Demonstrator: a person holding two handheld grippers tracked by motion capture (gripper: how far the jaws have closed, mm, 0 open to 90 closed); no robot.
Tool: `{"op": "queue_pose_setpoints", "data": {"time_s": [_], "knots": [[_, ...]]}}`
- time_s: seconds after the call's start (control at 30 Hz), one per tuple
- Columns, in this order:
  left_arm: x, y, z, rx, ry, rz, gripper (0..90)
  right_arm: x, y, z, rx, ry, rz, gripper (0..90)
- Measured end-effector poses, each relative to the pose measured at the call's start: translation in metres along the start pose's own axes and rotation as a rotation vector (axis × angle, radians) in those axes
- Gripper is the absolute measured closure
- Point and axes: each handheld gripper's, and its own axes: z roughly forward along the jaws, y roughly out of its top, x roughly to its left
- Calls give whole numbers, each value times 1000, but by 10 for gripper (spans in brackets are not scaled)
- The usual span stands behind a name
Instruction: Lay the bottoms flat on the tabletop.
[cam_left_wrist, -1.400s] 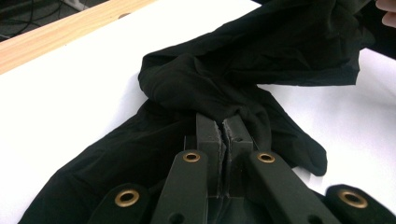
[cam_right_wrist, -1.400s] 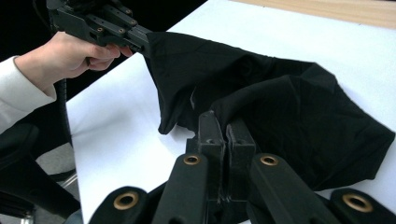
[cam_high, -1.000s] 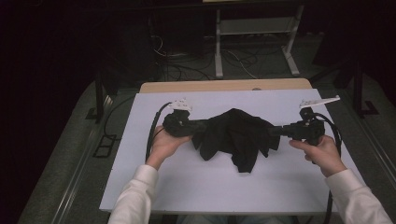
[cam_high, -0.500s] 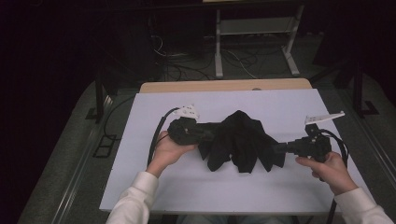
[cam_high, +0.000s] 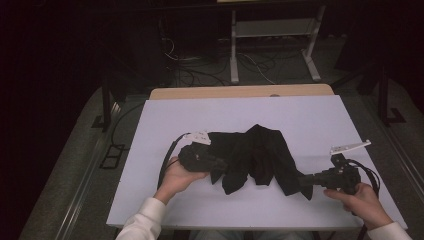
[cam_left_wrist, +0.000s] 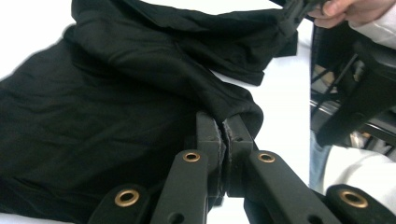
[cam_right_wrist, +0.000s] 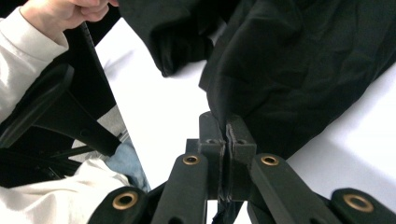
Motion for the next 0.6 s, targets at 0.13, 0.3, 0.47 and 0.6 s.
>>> {"op": "queue_pose_setpoints", "data": {"time_s": [0.13, 0.3, 0.47, 0.6], "knots": [[-4, -10, 3, 26, -35, 16, 879, -3, -9, -2, 18, -8, 14, 854], [-10, -18, 12, 67, -82, 24, 880, -5, -19, 0, 39, -1, 36, 854], [-12, -26, 21, 98, -120, 19, 879, -2, -24, 3, 80, 6, 54, 742], [-13, -33, 27, 118, -136, 13, 879, 2, -18, 3, 60, -46, 46, 538]]}}
